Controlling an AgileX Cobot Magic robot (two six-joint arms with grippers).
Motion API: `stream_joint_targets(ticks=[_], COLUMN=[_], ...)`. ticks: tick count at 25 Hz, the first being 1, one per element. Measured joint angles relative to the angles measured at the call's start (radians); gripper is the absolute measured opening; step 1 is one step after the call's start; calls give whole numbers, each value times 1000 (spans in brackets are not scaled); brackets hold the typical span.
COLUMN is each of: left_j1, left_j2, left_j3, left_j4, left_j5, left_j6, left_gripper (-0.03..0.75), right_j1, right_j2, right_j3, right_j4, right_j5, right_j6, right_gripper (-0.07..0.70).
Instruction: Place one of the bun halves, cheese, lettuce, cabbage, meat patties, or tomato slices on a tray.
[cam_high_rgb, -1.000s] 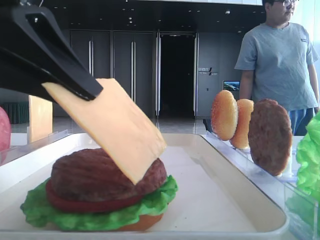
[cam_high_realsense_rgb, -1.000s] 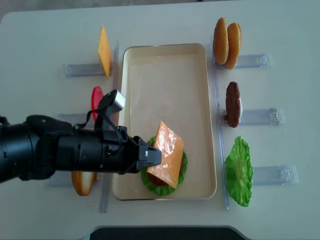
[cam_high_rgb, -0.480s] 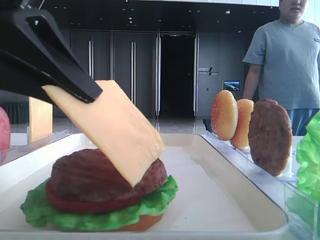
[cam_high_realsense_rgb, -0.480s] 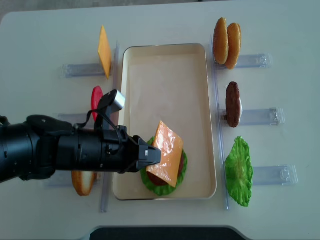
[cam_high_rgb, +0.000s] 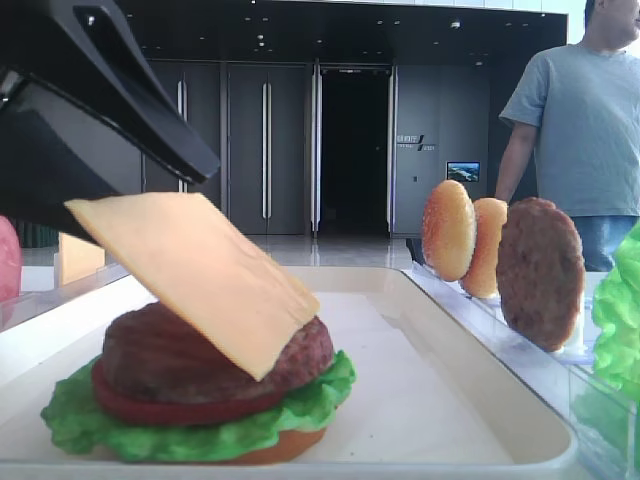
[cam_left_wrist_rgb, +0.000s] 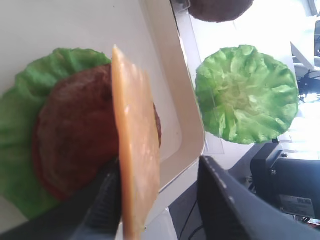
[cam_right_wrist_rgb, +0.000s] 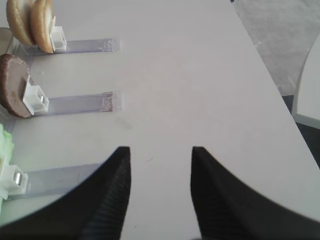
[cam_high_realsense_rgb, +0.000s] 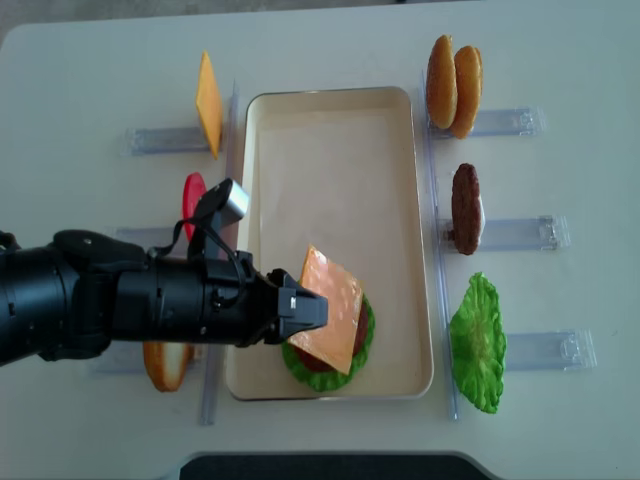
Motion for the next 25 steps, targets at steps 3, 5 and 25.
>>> stream_joint_targets(ticks=[3, 5, 25], left_j1=[51, 111, 255], left_j2=[0, 0, -13], left_j3=[0, 0, -454], left_j4=[79, 130, 913], left_j5=[28, 66, 346], left_j6=[-67, -108, -731], left_gripper=[410, 417, 421], right_j1=[0, 0, 0], right_j2=[0, 0, 0], right_j3=[0, 0, 0], right_j4=[0, 0, 0], right_j5=[0, 0, 0], right_j6=[0, 0, 0], right_gripper=[280, 280, 280])
